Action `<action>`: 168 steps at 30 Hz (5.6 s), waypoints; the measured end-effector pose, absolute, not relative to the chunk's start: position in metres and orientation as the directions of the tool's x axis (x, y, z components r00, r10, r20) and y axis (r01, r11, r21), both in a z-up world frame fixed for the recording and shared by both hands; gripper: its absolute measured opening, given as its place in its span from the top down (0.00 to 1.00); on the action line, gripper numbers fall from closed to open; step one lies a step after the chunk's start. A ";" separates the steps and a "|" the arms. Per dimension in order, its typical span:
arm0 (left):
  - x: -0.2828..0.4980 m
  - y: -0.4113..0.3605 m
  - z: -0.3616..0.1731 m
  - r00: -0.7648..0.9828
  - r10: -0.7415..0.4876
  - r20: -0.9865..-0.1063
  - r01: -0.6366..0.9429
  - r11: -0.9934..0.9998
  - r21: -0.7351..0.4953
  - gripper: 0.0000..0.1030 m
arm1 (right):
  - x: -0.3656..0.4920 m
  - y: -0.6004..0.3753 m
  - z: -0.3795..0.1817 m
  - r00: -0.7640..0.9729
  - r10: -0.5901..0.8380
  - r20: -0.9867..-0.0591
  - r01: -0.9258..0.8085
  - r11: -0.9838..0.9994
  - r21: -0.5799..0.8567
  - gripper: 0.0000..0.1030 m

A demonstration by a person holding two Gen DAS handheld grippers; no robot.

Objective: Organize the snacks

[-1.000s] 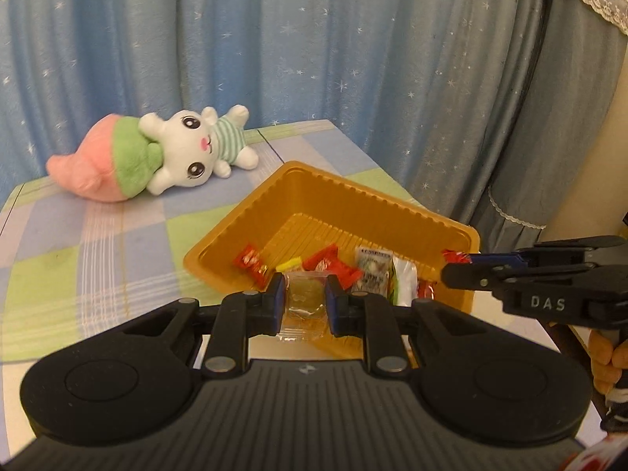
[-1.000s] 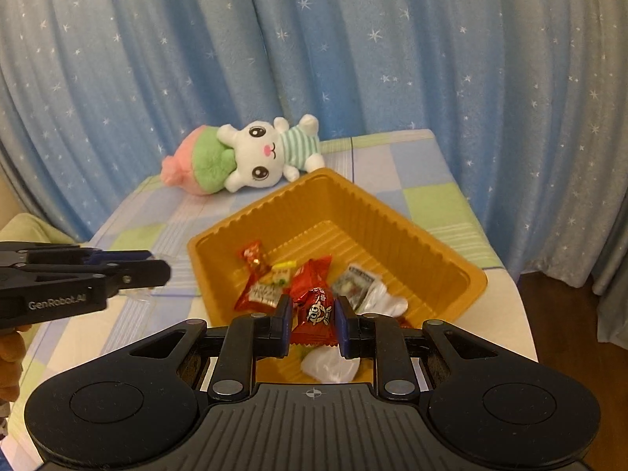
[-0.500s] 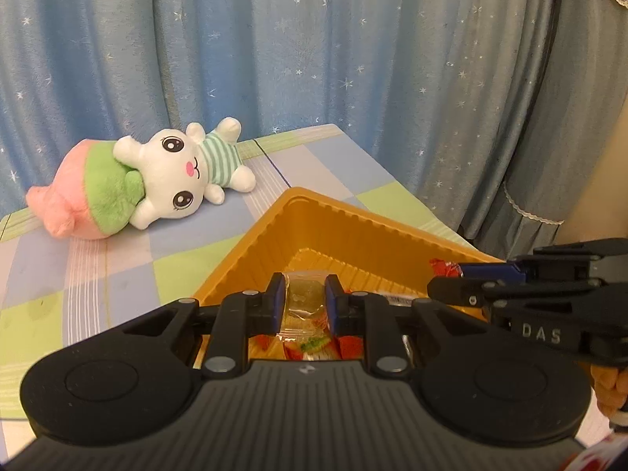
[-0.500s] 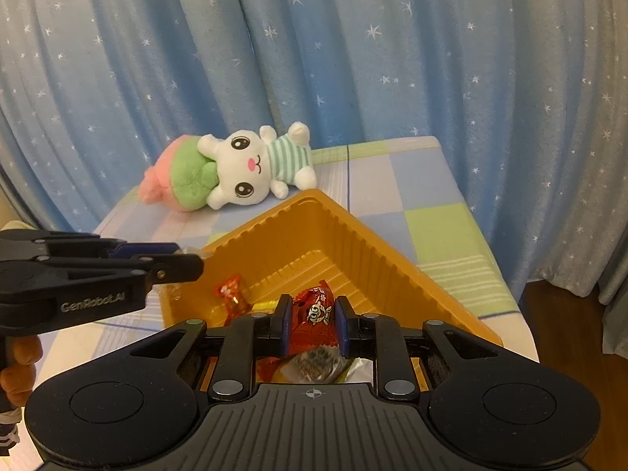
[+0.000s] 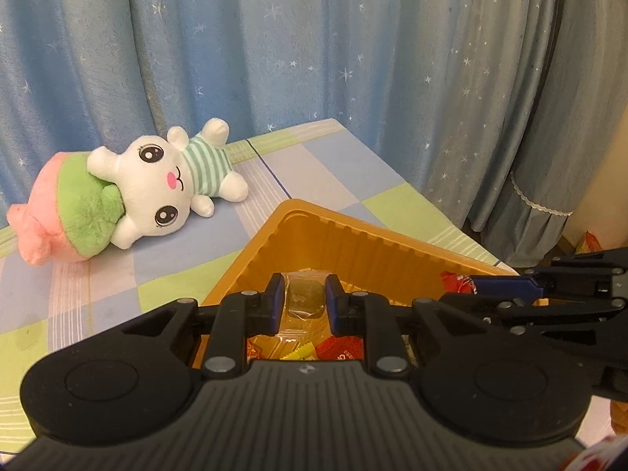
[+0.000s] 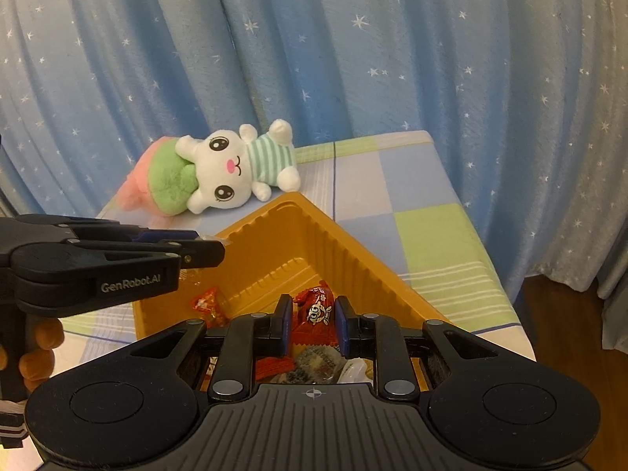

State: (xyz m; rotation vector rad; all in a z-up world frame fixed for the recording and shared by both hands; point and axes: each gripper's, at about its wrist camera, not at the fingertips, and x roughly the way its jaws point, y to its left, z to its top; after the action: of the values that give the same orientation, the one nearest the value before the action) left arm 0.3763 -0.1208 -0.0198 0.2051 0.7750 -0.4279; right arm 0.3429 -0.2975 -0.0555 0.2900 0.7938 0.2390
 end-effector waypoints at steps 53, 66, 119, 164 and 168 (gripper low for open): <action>0.164 -0.034 0.026 0.633 -0.040 -0.773 0.014 0.999 -0.040 0.26 | 0.220 -0.306 -0.032 0.616 0.400 -0.678 -0.111 0.897 0.428 0.09; 0.087 -0.017 0.022 0.603 -0.027 -0.797 -0.041 0.997 -0.065 0.26 | 0.150 -0.273 -0.029 0.518 0.444 -0.731 -0.182 0.892 0.413 0.08; -0.013 0.113 0.011 0.556 -0.206 -0.805 0.202 0.973 -0.110 0.25 | 0.006 -0.121 -0.008 0.519 0.294 -0.803 -0.039 0.946 0.321 0.09; 0.006 0.104 0.013 0.555 -0.212 -0.805 0.204 0.972 -0.116 0.25 | 0.022 -0.132 -0.005 0.518 0.296 -0.803 -0.040 0.946 0.322 0.08; 0.007 0.106 0.013 0.554 -0.213 -0.805 0.202 0.972 -0.117 0.25 | 0.025 -0.129 -0.006 0.516 0.295 -0.804 -0.039 0.946 0.321 0.08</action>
State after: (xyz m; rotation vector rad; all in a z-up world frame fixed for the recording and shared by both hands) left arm 0.0071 0.1056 0.0126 -0.0116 0.9520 -0.2451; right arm 0.0246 -0.1285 -0.0062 0.2779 1.0122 0.2036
